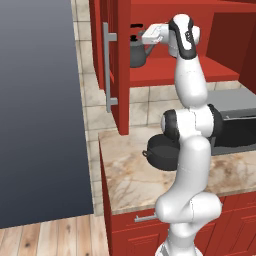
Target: Pick the kettle from the cabinet and place it on a stove burner. Then pick the pot from the counter and place it on another stove burner. Finally, turn both burners on.
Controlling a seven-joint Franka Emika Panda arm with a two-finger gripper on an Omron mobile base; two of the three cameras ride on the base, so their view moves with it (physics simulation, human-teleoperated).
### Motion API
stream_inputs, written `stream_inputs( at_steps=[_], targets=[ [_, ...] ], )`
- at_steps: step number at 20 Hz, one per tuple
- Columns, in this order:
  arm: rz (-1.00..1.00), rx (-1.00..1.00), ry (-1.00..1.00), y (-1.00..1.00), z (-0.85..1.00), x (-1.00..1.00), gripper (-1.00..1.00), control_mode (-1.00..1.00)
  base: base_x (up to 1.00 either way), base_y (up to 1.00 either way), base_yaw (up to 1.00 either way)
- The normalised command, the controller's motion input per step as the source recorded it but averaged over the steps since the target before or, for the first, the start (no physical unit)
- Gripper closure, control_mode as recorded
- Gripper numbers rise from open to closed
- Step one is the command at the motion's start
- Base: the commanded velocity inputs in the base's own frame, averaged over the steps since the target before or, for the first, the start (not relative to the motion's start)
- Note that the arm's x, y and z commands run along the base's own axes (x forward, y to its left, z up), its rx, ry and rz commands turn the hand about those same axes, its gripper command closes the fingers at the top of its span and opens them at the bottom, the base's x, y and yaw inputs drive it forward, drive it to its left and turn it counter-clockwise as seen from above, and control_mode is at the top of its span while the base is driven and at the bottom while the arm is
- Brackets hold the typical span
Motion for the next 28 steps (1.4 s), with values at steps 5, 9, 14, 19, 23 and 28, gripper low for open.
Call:
stream_inputs(
  at_steps=[5, 9, 14, 19, 23, 28],
  targets=[
    [0.0, 0.0, 0.0, 0.08, -0.13, -0.1, 1.0, -1.0, 0.0, 0.0, 0.0],
    [0.0, 0.04, -0.04, 0.0, -0.38, -0.22, 1.0, -1.0, 0.0, 0.0, 0.0],
    [0.0, 0.04, -0.06, 0.0, -0.47, -0.26, 1.0, -1.0, 0.0, 0.0, 0.0],
    [0.0, 0.02, -0.05, 0.0, -0.22, -0.28, 1.0, -1.0, 0.0, 0.0, 0.0],
    [0.0, 0.0, -0.04, 0.04, 0.0, -0.34, 1.0, -1.0, 0.0, 0.0, 0.0],
    [0.0, 0.0, -0.05, 0.07, 0.0, -0.36, 1.0, -1.0, 0.0, 0.0, 0.0]
  ],
)
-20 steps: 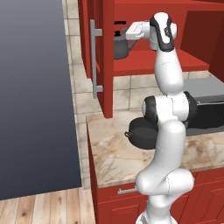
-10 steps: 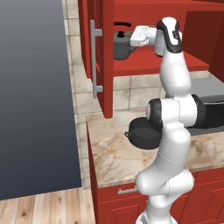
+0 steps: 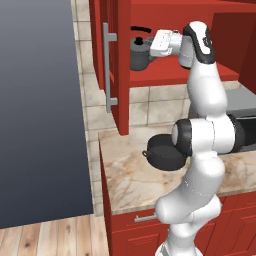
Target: Pick the kettle from the cabinet and place it on a stove burner. Then pick the pot from the counter and place it on another stove burner. Finally, turn both burners on.
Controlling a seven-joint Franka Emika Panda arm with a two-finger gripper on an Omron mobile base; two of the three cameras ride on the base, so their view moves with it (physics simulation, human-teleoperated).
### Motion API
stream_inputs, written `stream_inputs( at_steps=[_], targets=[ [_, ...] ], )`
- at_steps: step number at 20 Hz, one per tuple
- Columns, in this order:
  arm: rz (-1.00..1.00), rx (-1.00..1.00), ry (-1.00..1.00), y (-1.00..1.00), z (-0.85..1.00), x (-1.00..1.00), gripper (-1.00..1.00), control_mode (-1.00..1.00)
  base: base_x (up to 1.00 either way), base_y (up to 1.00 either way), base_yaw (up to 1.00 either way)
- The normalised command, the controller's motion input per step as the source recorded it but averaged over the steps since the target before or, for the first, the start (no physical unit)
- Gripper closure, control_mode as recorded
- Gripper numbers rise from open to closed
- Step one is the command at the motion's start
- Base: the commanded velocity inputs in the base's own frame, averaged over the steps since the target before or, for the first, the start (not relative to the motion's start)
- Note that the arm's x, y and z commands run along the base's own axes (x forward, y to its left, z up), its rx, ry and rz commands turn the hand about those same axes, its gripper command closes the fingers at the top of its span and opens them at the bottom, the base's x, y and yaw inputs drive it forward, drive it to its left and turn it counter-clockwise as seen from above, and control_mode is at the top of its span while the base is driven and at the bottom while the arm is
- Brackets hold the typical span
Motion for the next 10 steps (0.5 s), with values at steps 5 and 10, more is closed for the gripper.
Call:
stream_inputs(
  at_steps=[5, 10],
  targets=[
    [0.0, 0.0, -0.06, 0.04, 0.0, -0.38, 1.0, -1.0, 0.0, 0.0, 0.0],
    [0.0, 0.0, -0.06, 0.02, 0.0, -0.4, 1.0, -1.0, 0.0, 0.0, 0.0]
  ],
)
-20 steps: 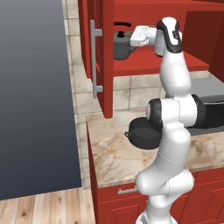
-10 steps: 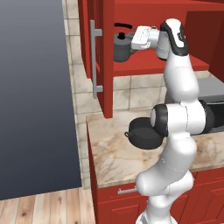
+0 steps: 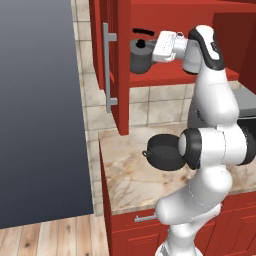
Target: Pick the kettle from the cabinet and place it on a stove burner. Then pick the pot from the counter and place it on another stove burner. Finally, turn both burners on.
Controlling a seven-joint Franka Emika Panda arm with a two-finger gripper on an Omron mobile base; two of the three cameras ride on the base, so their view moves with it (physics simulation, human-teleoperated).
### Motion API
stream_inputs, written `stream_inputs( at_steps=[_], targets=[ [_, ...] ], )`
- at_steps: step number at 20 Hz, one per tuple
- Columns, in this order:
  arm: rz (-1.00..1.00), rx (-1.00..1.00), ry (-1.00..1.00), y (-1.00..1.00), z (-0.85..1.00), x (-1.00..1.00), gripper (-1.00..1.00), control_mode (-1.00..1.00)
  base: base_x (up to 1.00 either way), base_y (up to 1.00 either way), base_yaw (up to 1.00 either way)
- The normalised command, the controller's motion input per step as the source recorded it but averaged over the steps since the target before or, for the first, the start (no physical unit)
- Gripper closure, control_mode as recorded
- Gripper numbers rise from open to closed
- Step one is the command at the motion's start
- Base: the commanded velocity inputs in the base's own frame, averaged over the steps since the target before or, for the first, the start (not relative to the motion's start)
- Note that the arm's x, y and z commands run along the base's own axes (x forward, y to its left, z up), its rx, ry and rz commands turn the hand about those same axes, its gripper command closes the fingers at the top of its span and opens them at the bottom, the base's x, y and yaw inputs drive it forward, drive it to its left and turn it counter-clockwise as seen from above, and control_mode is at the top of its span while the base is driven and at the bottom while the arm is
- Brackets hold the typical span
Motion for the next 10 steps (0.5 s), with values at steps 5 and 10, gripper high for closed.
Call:
stream_inputs(
  at_steps=[5, 10],
  targets=[
    [0.0, 0.0, -0.04, 0.04, 0.0, -0.38, 1.0, -1.0, 0.0, 0.0, 0.0],
    [0.0, 0.0, -0.02, 0.04, 0.0, -0.37, 1.0, -1.0, 0.0, 0.0, 0.0]
  ],
)
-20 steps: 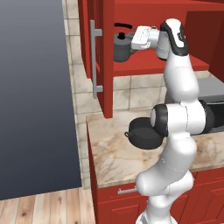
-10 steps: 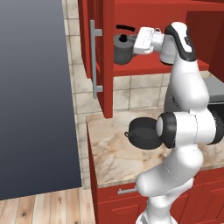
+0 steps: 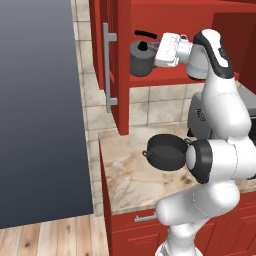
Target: Pick the kettle from the cabinet and place it on a stove burner. Then pick the pot from the counter and place it on another stove burner. Finally, turn both burners on.
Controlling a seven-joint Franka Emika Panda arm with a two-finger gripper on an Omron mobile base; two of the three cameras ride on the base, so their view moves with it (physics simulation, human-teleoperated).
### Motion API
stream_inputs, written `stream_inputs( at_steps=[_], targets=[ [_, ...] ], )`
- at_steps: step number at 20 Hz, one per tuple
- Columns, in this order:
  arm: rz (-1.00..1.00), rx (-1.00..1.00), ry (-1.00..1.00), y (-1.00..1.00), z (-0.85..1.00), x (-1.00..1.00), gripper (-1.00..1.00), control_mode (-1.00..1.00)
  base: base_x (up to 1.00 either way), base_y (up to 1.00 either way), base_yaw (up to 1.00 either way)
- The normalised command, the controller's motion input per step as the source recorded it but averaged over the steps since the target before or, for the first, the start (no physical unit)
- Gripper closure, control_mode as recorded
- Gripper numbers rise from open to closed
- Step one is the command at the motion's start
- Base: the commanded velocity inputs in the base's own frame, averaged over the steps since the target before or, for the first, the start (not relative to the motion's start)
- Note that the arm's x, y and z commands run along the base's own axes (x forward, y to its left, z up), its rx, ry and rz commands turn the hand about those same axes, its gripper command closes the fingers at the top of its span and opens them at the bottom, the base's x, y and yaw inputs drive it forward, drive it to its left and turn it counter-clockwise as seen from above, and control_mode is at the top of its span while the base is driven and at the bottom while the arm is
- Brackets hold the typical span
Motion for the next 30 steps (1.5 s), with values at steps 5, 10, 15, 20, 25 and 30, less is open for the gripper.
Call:
stream_inputs(
  at_steps=[5, 10, 15, 20, 25, 30],
  targets=[
    [0.0, 0.0, -0.01, 0.02, 0.0, -0.39, 1.0, -1.0, 0.0, 0.0, 0.0],
    [0.0, 0.0, 0.0, 0.0, 0.0, -0.42, 1.0, -1.0, 0.0, 0.0, 0.0],
    [-0.01, 0.0, 0.0, 0.0, 0.0, -0.46, 1.0, -1.0, 0.0, 0.0, 0.0],
    [-0.01, 0.0, 0.0, 0.0, 0.0, -0.45, 1.0, -1.0, 0.0, 0.0, 0.0],
    [-0.03, 0.0, 0.04, 0.01, 0.0, -0.45, 1.0, -1.0, 0.0, 0.0, 0.0],
    [-0.04, 0.0, 0.06, 0.01, 0.0, -0.46, 1.0, -1.0, 0.0, 0.0, 0.0]
  ],
)
